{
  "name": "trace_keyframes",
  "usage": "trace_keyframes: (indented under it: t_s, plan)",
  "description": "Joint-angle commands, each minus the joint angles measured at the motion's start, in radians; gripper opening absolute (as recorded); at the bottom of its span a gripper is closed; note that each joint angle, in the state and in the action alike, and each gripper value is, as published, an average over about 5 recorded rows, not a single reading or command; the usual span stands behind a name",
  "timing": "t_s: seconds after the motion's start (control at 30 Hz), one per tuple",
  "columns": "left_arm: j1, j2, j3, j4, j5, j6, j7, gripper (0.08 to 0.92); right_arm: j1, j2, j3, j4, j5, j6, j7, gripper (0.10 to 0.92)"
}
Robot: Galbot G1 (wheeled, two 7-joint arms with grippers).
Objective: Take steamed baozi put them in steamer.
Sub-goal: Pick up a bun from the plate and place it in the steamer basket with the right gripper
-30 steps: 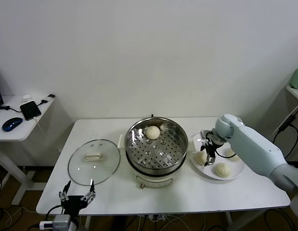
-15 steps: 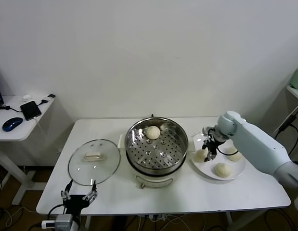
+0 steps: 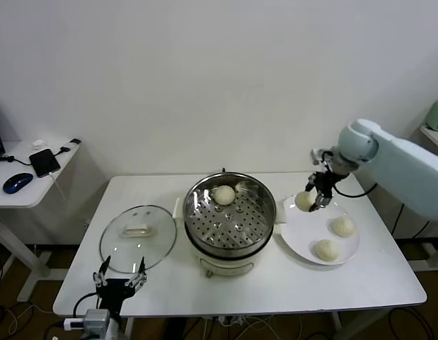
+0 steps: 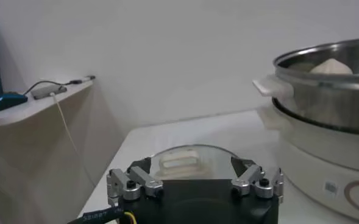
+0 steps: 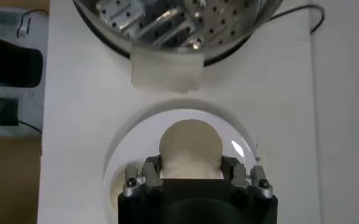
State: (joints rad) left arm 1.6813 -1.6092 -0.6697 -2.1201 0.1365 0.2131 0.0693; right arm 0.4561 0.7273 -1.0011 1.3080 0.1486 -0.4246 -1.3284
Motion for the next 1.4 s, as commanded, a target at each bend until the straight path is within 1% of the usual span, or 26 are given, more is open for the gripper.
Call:
trace_keyframes:
  t_s: [0.03,0.17,0.3,0.5,0.63,0.77,1.03,1.4]
  plan:
    - [-0.002,0.009,0.002,-0.017,-0.013,0.002,0.001,0.823,0.330,0.021,-0.260,0.123,0.228,-0.133,-0.011,0.636]
    - [0.010,0.010,0.009,-0.023,-0.022,0.010,0.000,0.823,0.339,0.155,-0.277,0.111,0.280,-0.200,0.020,0.636]
    - [0.023,0.006,0.016,-0.031,-0.024,0.009,-0.004,0.823,0.299,0.304,-0.253,0.048,0.297,-0.246,0.052,0.636]
    - [0.030,0.001,0.004,-0.044,-0.037,0.011,-0.007,0.823,0.207,0.529,-0.217,-0.083,0.272,-0.261,0.075,0.636]
    - [0.027,0.001,-0.011,-0.046,-0.055,0.012,-0.008,0.823,0.153,0.628,-0.215,-0.162,0.253,-0.263,0.081,0.636]
    - [0.025,0.002,-0.021,-0.050,-0.069,0.014,-0.007,0.823,0.101,0.689,-0.226,-0.211,0.234,-0.269,0.088,0.636]
    - [0.025,0.003,-0.015,-0.063,-0.081,0.017,-0.007,0.823,0.002,0.756,-0.211,-0.297,0.178,-0.278,0.116,0.634]
    - [0.019,0.001,0.008,-0.065,-0.082,0.015,-0.009,0.823,-0.040,0.757,-0.219,-0.285,0.139,-0.289,0.136,0.636]
